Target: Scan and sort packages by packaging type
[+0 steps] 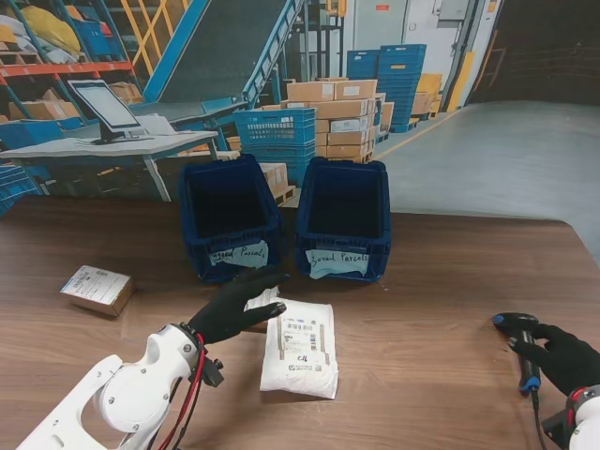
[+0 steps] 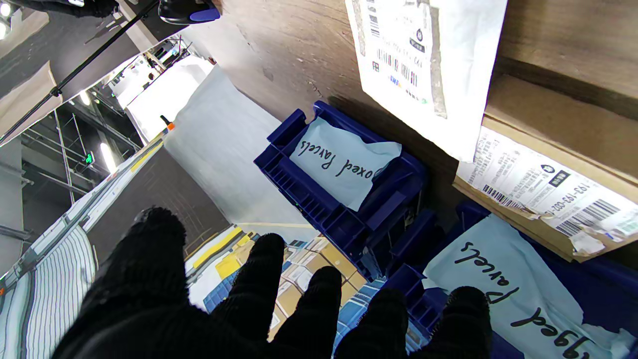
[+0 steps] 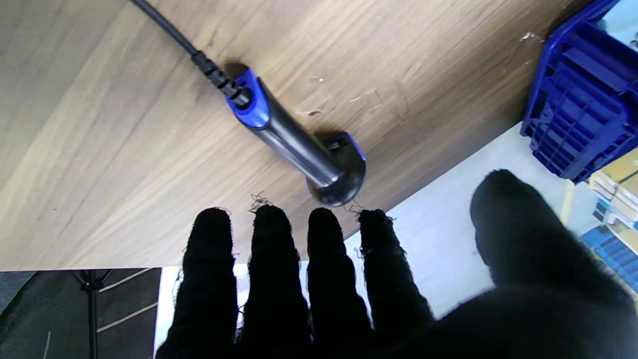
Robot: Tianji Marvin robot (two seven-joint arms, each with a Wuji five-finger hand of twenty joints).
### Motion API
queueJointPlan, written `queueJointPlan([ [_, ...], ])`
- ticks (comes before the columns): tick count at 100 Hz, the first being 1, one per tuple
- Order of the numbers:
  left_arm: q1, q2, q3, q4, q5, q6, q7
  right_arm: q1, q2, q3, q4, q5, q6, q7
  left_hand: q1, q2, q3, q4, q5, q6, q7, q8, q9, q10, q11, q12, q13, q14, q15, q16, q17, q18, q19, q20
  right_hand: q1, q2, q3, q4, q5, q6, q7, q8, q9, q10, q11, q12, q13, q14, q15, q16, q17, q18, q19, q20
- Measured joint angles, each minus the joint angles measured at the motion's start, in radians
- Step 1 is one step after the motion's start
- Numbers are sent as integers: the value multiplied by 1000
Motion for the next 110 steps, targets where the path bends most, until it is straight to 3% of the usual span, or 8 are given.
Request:
queueJointPlan([
  [43, -6, 0, 7, 11, -5, -1, -10, 40, 14, 43, 103, -27, 10, 53, 0, 0, 0, 0, 0, 0, 0, 0, 0, 0, 0, 0, 0, 0, 0, 0, 0, 0, 0, 0, -20, 0, 1, 0, 0, 1, -2, 0, -9, 0, 3, 0, -11, 15, 0, -9, -11, 2, 0, 0],
  [60, -6, 1, 10, 11, -4, -2, -10, 94, 25, 48, 170, 7, 6, 90, 0, 0, 0, 0, 0, 0, 0, 0, 0, 0, 0, 0, 0, 0, 0, 0, 0, 0, 0, 0, -20, -1, 1, 0, 0, 4, -2, 0, -17, 9, 12, 0, -13, 15, 1, -9, -20, 3, 0, 0],
  [110, 0, 2, 8, 11, -6, -1, -20, 251, 72, 2, 353, -39, -42, 214, 0, 0, 0, 0, 0, 0, 0, 0, 0, 0, 0, 0, 0, 0, 0, 0, 0, 0, 0, 0, -20, -3, 2, 0, 0, 4, -2, 0, -24, 9, 36, 0, -22, 15, 8, -9, -23, 3, 0, 0],
])
